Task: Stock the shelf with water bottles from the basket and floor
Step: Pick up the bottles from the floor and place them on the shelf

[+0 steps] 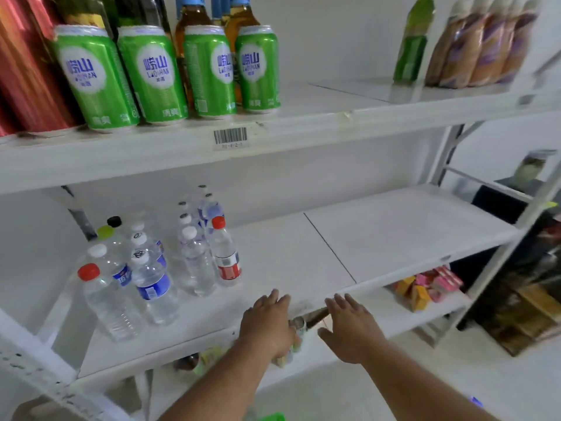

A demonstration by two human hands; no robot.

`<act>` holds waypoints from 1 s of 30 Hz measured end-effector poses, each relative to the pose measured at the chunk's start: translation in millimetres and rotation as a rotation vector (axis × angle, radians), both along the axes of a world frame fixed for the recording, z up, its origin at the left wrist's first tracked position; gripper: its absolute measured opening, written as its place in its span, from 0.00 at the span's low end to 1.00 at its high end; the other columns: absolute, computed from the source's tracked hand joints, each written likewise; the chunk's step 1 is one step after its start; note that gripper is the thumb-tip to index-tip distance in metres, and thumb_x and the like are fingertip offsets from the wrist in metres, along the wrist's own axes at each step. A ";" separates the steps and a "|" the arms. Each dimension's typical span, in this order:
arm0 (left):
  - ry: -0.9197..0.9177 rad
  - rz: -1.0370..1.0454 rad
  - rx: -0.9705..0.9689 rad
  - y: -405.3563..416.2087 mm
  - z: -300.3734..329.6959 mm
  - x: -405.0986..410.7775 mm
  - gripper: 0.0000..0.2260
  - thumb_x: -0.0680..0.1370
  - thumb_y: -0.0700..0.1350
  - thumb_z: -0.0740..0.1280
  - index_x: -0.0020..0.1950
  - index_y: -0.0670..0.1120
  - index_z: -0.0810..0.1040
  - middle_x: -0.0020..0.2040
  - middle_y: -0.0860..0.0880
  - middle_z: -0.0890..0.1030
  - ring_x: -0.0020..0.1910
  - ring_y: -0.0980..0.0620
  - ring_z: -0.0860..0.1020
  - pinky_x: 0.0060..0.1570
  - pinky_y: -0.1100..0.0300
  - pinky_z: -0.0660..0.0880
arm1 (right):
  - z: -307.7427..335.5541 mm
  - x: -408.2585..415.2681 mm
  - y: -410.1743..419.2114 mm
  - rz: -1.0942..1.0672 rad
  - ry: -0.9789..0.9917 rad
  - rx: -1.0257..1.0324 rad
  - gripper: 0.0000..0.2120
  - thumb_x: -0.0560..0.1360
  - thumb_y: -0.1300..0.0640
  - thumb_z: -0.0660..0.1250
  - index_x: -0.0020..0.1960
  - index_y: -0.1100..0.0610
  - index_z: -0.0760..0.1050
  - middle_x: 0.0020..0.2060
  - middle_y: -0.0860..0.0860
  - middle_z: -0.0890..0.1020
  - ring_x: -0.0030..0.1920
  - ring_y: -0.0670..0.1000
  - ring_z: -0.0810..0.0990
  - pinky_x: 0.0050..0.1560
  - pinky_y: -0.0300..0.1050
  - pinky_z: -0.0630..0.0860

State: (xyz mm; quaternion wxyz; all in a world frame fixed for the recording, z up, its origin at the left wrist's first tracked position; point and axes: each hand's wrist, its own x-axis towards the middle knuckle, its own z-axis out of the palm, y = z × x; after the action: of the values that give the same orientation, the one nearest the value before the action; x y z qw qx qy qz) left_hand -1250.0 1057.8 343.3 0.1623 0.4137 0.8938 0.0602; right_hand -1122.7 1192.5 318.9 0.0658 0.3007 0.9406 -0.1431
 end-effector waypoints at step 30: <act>-0.097 -0.520 -0.286 267.3 -71.7 459.6 0.30 0.78 0.54 0.61 0.79 0.54 0.55 0.80 0.53 0.55 0.75 0.46 0.61 0.71 0.51 0.64 | -73.4 523.5 168.8 -0.669 -0.111 -0.271 0.36 0.78 0.37 0.59 0.78 0.55 0.57 0.77 0.52 0.62 0.76 0.55 0.60 0.73 0.51 0.64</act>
State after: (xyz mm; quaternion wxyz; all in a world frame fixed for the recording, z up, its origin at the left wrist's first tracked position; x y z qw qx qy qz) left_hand -790.4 1325.1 271.6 0.2714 0.5983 0.7486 -0.0899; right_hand -599.1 1361.3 245.5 0.1055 0.5875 0.7579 -0.2633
